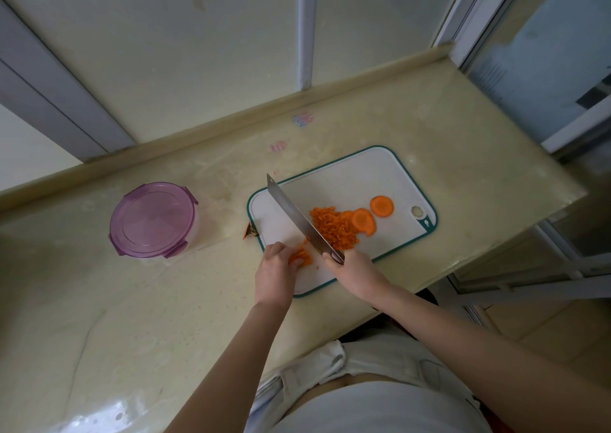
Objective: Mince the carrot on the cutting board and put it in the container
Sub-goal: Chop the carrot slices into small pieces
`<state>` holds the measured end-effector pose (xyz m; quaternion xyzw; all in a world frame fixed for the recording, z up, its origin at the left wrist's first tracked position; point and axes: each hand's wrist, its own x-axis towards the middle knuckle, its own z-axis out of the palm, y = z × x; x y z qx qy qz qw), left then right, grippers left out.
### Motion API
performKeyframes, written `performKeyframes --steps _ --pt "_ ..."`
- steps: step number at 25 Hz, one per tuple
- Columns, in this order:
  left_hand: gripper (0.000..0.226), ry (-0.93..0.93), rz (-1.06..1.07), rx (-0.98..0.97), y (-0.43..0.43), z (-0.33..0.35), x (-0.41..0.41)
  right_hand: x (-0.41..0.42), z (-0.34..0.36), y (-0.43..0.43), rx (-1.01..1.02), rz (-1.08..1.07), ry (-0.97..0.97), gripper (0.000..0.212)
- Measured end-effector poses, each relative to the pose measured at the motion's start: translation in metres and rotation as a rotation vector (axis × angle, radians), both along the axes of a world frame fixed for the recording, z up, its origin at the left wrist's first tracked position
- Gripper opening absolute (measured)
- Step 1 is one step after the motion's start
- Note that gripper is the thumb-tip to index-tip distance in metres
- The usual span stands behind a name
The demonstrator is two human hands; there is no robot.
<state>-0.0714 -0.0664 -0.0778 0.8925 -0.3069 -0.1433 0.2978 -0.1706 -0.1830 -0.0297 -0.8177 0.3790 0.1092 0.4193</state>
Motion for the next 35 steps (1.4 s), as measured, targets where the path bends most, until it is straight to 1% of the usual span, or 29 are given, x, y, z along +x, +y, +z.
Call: performKeyframes --steps 4,9,13,16,18,23,26,31,35 --pt "0.023 0.036 -0.018 0.011 0.001 0.002 0.005 0.001 0.006 -0.007 0.008 -0.049 -0.005 0.044" --pt "0.031 0.073 -0.027 -0.024 0.006 0.007 0.006 0.003 0.014 -0.002 0.046 -0.045 0.001 0.039" --pt "0.023 0.008 -0.029 -0.039 0.012 0.003 0.000 0.001 0.015 0.007 0.096 -0.017 0.030 0.041" --pt "0.013 -0.017 -0.006 -0.039 0.010 0.000 0.000 0.001 0.011 0.011 0.094 -0.017 0.070 0.039" --pt "0.007 -0.067 -0.012 -0.022 0.007 -0.003 0.001 0.001 0.009 0.012 0.087 -0.011 0.093 0.042" --pt "0.009 -0.142 -0.029 -0.029 0.005 -0.010 0.003 0.000 0.008 0.017 0.034 0.019 0.104 0.052" --pt "0.010 -0.172 -0.060 -0.019 0.005 -0.011 0.005 0.003 0.005 0.019 0.033 0.014 0.091 0.052" --pt "0.011 -0.145 -0.056 -0.023 0.005 -0.011 0.004 0.007 -0.007 0.020 0.032 0.011 0.085 0.051" --pt "0.013 -0.164 -0.065 -0.010 0.005 -0.009 0.004 0.007 -0.011 0.024 0.011 0.025 0.072 0.051"
